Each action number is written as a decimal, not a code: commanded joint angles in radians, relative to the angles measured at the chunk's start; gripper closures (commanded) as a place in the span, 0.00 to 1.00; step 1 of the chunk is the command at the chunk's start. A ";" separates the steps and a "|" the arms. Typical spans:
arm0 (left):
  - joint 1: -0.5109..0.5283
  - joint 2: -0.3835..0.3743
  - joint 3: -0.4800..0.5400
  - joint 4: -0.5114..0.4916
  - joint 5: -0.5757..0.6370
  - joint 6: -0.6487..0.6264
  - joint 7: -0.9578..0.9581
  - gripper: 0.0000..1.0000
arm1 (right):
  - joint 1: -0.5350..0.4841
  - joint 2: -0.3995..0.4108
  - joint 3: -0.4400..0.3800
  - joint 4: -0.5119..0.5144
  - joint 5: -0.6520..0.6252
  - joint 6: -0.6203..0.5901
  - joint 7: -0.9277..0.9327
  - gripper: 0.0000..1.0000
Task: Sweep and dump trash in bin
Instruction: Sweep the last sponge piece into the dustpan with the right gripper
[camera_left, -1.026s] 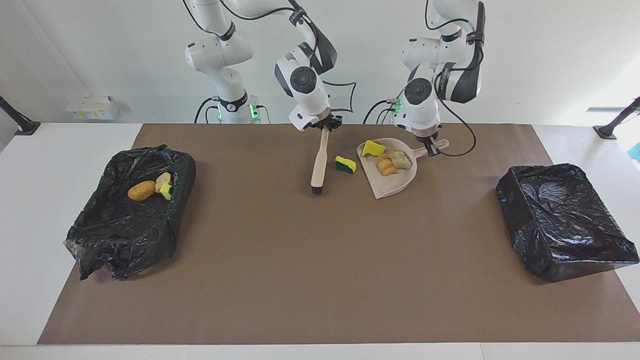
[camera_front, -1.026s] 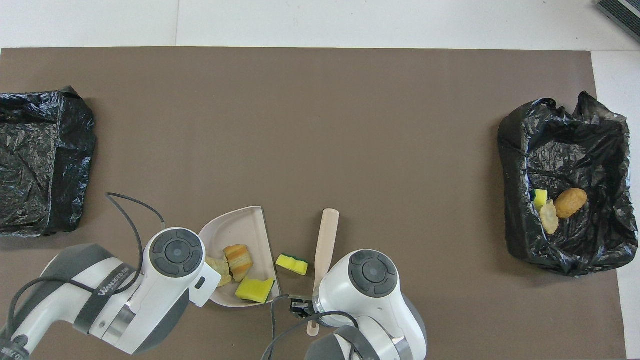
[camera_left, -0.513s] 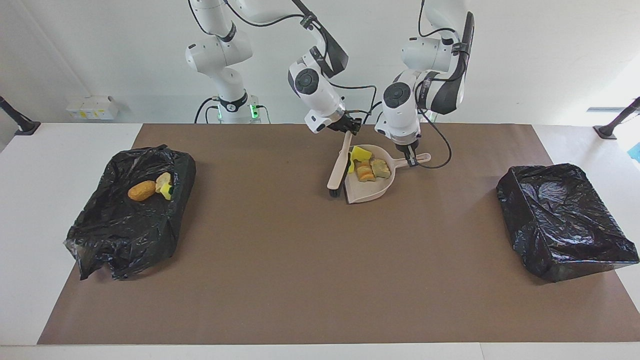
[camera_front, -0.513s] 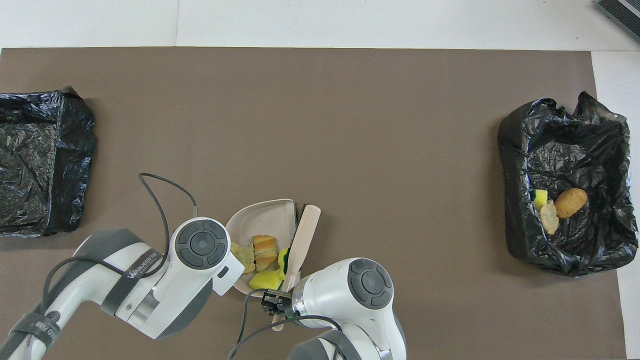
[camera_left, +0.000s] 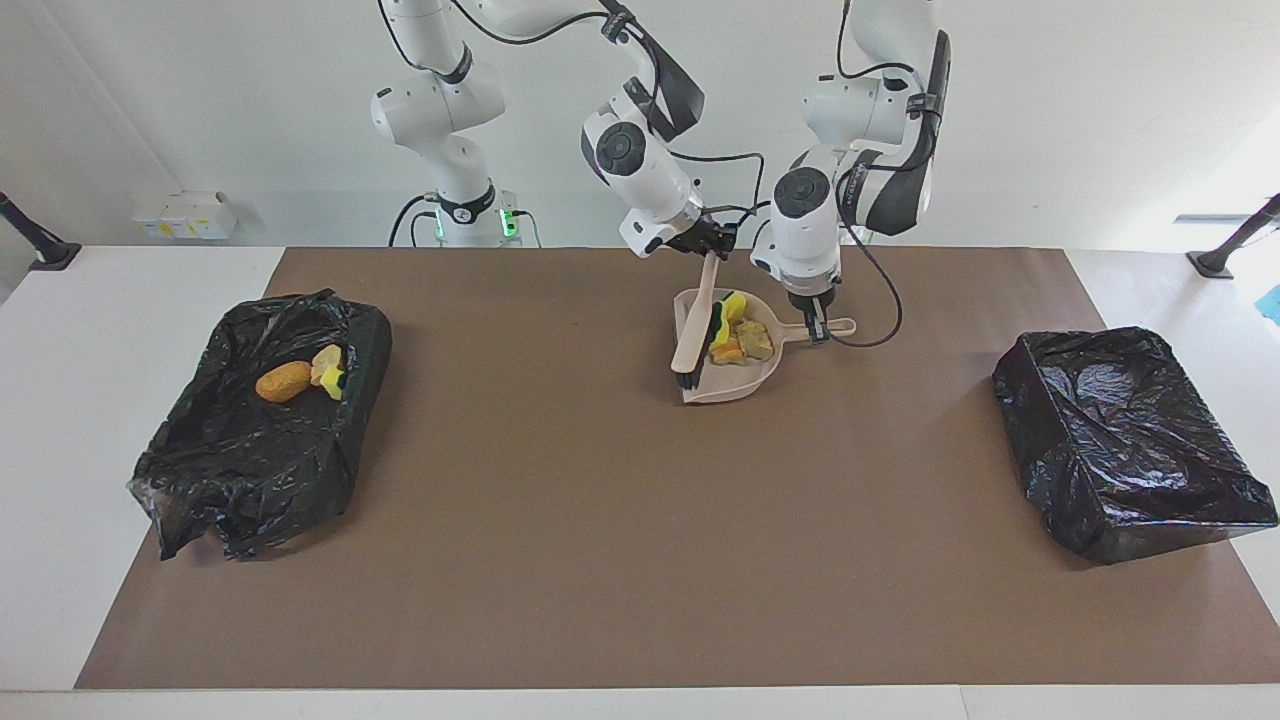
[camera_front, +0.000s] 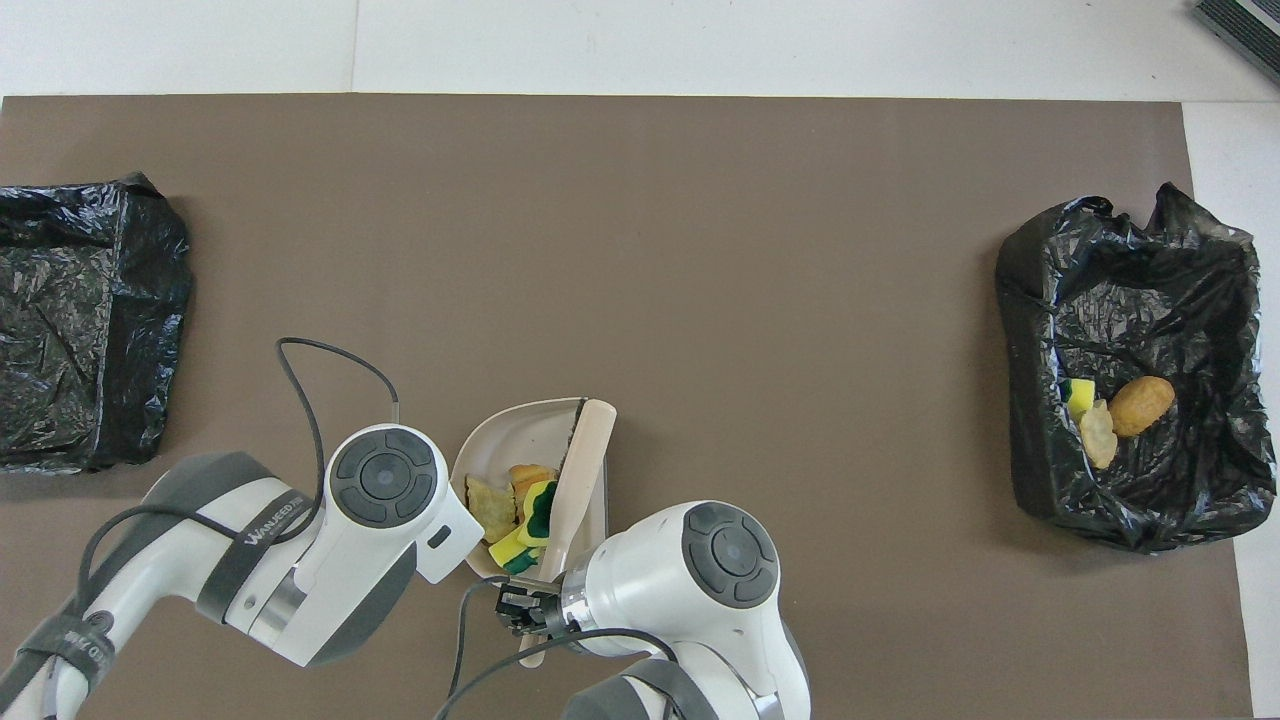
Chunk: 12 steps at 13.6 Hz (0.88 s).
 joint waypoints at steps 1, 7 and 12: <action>0.023 0.022 -0.004 0.003 -0.031 0.014 0.066 1.00 | -0.016 -0.031 -0.009 0.028 -0.070 -0.114 0.011 1.00; 0.072 0.024 0.001 0.012 -0.130 0.014 0.204 1.00 | -0.076 -0.083 -0.009 0.085 -0.170 -0.353 0.014 1.00; 0.087 0.030 0.001 0.014 -0.159 0.018 0.217 1.00 | -0.076 -0.081 -0.006 0.116 -0.246 -0.419 0.040 1.00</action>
